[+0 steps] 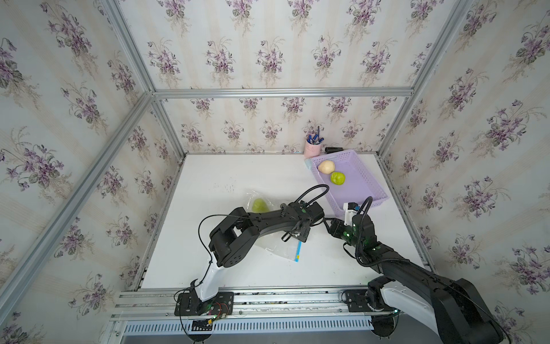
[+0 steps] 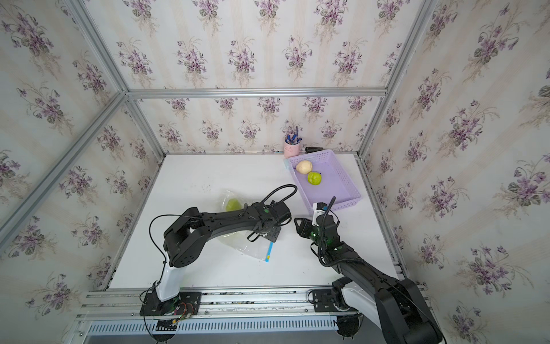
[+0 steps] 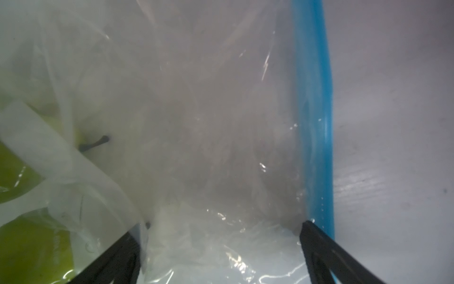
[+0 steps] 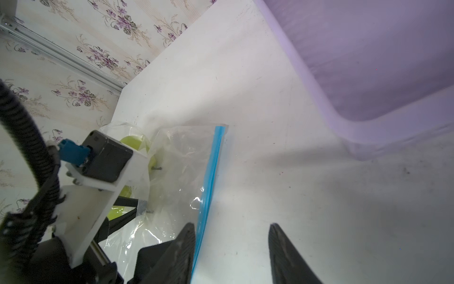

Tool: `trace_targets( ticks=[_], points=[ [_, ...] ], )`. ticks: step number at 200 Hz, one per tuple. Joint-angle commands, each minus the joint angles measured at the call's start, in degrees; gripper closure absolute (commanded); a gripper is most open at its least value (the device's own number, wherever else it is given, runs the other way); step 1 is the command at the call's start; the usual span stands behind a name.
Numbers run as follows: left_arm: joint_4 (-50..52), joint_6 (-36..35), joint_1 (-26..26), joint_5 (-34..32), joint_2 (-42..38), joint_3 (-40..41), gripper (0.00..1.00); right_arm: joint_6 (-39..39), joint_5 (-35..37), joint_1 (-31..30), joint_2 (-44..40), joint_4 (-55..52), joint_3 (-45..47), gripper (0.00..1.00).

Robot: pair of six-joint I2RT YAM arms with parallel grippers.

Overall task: Open the zip-top bag and take out the pear
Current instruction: Open the zipper of the food storage bag at the center of the board, then adjust the zipper food storage bag at the center of the board.

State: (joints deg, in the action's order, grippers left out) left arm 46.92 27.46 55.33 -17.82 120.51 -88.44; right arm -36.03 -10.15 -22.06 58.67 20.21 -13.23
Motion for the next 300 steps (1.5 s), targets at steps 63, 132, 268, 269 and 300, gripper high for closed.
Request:
trace_targets(
  ticks=[63,132,268,269,300],
  points=[
    [-14.1,-0.8,-5.0,12.3,-13.3,13.5,1.00,1.3,-11.9,0.0,7.4,8.1,-0.2,0.50],
    [-28.3,-0.3,-12.7,26.6,-24.0,27.0,1.00,0.2,-17.4,-5.7,17.6,17.4,-5.6,0.80],
    [-38.8,1.5,-14.8,42.0,-25.2,29.8,1.00,-3.3,-25.6,-8.3,35.5,27.8,-12.6,0.94],
    [-38.7,1.5,-14.8,42.1,-25.2,29.7,1.00,-3.3,-25.6,-8.3,35.6,27.9,-12.5,0.93],
    [-28.7,-3.2,-16.0,29.7,-31.1,27.3,0.24,1.1,-22.7,-8.3,37.0,29.6,-11.5,0.70]
  ],
)
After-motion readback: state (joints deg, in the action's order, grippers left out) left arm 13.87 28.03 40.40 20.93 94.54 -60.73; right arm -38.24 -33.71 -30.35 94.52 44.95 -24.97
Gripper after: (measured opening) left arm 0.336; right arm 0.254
